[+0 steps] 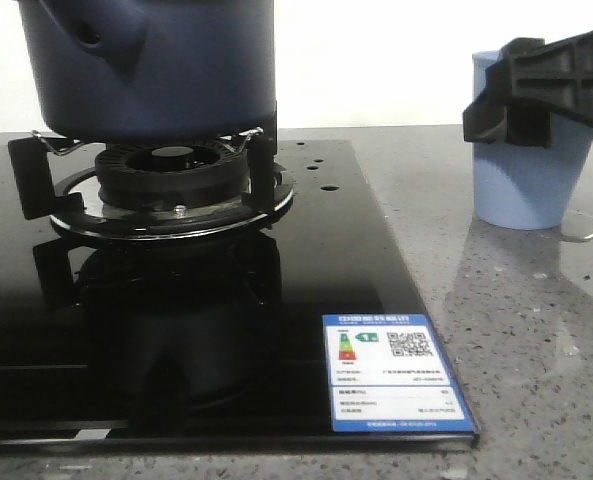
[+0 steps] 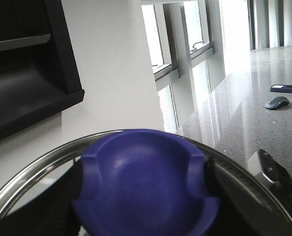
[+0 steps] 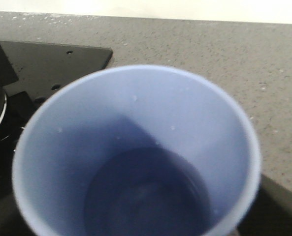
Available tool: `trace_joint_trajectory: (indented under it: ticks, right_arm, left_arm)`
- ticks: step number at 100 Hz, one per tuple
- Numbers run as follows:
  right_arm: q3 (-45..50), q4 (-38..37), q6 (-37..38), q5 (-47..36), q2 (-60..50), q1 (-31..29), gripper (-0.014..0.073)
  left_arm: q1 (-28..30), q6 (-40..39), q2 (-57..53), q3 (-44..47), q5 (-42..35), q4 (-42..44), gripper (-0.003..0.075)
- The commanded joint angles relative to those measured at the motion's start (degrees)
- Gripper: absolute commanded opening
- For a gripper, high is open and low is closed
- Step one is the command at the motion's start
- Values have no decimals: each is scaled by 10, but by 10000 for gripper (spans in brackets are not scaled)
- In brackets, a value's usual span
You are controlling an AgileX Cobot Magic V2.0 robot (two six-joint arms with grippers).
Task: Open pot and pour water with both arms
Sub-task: 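Lift the blue cup with the right gripper toward the open pot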
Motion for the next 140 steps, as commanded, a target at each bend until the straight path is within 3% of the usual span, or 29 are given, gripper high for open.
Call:
trace_joint_trajectory:
  ticks: [1, 9, 27, 49, 67, 87, 107, 140]
  right_arm:
    - [-18, -27, 12, -50, -2, 1, 461]
    - [-18, -28, 12, -56, 2, 1, 371]
    - [-18, -32, 12, -54, 2, 1, 322]
    - [-31, -70, 12, -52, -33, 1, 167]
    - [-92, -128, 12, -15, -75, 1, 166]
    - [-225, -162, 12, 112, -70, 3, 167]
    - [-378, -197, 11, 247, -15, 30, 167]
    - [-575, -285, 11, 386, 113, 87, 167]
  left_arm:
    - [1, -5, -14, -20, 1, -60, 314]
    - [1, -5, -14, -20, 5, -60, 314]
    - [1, -5, -17, -20, 12, -61, 315]
    - [1, -7, -31, -20, 12, -61, 314]
    - [1, -8, -50, -20, 9, -64, 314]
    - [1, -15, -74, -20, -38, -72, 315]
    - [1, -35, -105, -20, -71, -72, 315]
    - [1, -37, -140, -20, -91, -72, 315]
